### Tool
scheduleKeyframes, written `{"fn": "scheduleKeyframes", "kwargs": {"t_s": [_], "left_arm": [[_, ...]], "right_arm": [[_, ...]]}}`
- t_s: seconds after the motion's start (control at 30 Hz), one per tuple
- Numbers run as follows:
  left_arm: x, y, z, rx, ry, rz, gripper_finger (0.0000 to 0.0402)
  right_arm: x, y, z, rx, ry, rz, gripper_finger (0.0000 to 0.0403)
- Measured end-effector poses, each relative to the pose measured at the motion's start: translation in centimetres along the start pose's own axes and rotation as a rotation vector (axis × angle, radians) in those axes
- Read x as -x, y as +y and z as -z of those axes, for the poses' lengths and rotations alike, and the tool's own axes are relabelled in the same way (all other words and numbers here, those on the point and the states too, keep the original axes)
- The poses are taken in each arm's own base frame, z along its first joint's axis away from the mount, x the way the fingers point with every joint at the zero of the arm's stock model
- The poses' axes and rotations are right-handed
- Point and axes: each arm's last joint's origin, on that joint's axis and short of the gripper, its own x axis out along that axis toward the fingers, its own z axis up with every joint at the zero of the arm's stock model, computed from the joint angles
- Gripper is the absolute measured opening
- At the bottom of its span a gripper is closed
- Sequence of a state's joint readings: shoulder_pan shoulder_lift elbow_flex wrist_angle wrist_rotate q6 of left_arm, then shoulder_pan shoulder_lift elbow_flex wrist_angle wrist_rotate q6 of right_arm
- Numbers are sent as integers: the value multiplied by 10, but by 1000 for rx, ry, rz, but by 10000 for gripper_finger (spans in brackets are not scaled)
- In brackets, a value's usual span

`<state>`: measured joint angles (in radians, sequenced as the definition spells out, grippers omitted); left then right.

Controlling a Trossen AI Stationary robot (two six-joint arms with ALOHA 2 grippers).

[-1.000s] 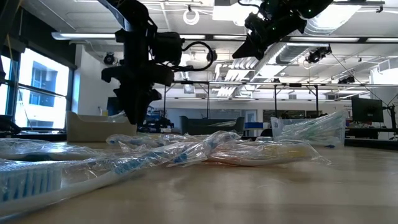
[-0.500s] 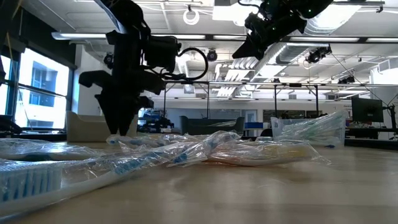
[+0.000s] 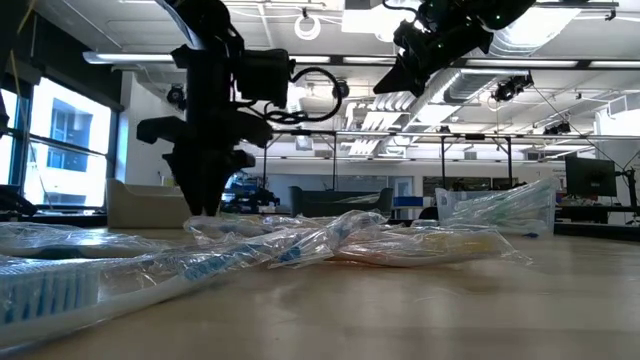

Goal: Pick & Place Toothbrushes
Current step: Put the blue toothbrush into the gray bin

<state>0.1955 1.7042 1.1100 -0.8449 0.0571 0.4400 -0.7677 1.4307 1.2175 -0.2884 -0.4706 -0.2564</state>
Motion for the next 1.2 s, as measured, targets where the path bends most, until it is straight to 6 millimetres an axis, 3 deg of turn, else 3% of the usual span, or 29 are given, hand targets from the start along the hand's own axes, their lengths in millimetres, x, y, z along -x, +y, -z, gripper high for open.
{"fn": "scheduleKeyframes", "kwargs": {"t_s": [0.27,1.2], "left_arm": [[11,6,-10,-20,-30,-70,127],[5,19,-7,-50,-50,-89,127]], "right_arm": [[0,0,0,-1,0,0,4],[0,0,0,2,1,0,4]]}}
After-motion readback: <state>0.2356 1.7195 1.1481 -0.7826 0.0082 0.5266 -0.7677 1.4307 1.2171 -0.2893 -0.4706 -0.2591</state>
